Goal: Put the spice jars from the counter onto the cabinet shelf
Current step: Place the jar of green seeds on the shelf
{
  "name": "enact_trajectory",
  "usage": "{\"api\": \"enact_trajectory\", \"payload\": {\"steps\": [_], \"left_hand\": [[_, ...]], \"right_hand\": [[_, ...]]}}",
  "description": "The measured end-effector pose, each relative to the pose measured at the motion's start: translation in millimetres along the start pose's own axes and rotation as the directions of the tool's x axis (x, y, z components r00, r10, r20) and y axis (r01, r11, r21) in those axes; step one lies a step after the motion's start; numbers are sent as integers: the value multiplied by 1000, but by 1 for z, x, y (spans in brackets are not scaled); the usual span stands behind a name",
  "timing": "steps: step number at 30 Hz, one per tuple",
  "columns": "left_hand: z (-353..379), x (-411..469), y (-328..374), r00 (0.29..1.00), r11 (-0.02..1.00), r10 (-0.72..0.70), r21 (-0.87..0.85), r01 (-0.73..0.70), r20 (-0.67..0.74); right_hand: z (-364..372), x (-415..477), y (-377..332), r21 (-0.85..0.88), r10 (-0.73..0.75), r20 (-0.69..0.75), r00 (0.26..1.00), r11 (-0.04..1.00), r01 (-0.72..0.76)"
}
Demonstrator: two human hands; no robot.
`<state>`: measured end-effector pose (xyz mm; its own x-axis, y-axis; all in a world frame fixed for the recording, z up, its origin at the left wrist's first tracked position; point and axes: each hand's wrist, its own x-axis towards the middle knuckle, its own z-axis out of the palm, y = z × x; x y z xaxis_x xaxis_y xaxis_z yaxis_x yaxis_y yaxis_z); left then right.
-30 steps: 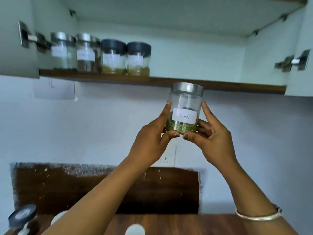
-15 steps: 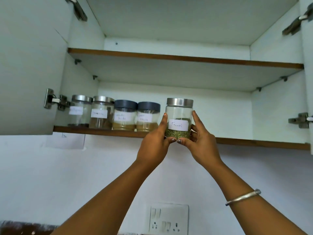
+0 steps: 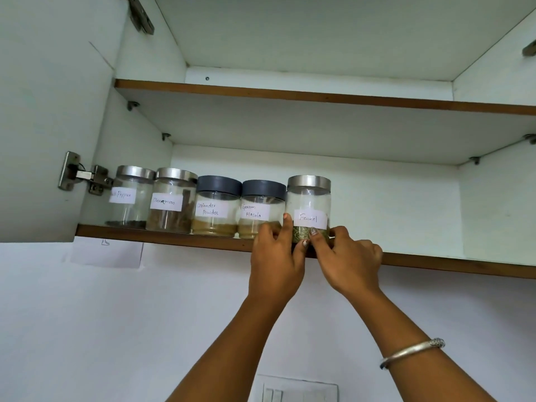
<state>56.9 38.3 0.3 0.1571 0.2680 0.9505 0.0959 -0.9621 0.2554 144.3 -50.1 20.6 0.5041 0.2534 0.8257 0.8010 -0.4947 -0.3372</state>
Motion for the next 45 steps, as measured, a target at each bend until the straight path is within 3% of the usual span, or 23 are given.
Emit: {"api": "enact_trajectory", "payload": {"steps": [17,20,23,27,30,34,38,42,45], "left_hand": [[3,4,0,999,991,-10,135,3,50],[-3,5,-1,994,997,3,81,-12,112],[-20,4,-7,991,998,29,-63,-21,128],[-45,14,-36,998,1000,2,11,-1,-63],[-59,31,-49,990,995,-40,81,51,-135],[-78,61,-61,993,964,-12,263,43,-117],[-96,86,-80,997,960,16,277,-35,70],[-101,95,-94,961,933,26,340,-122,274],[-97,95,-96,953,936,63,313,-160,297]], "right_hand": [[8,2,-5,-163,37,-12,999,986,-38],[7,2,-6,-144,50,-20,999,988,-52],[-1,1,-15,-19,70,-107,992,997,-72],[-11,7,-51,-31,-274,-282,919,960,277],[-10,20,-91,-9,-443,-175,879,894,448],[0,39,-121,-109,-496,-74,865,866,487],[8,54,-128,-215,-444,21,896,873,438],[13,63,-130,-110,-376,83,923,917,384],[8,71,-131,-70,-355,140,924,928,367]]}}
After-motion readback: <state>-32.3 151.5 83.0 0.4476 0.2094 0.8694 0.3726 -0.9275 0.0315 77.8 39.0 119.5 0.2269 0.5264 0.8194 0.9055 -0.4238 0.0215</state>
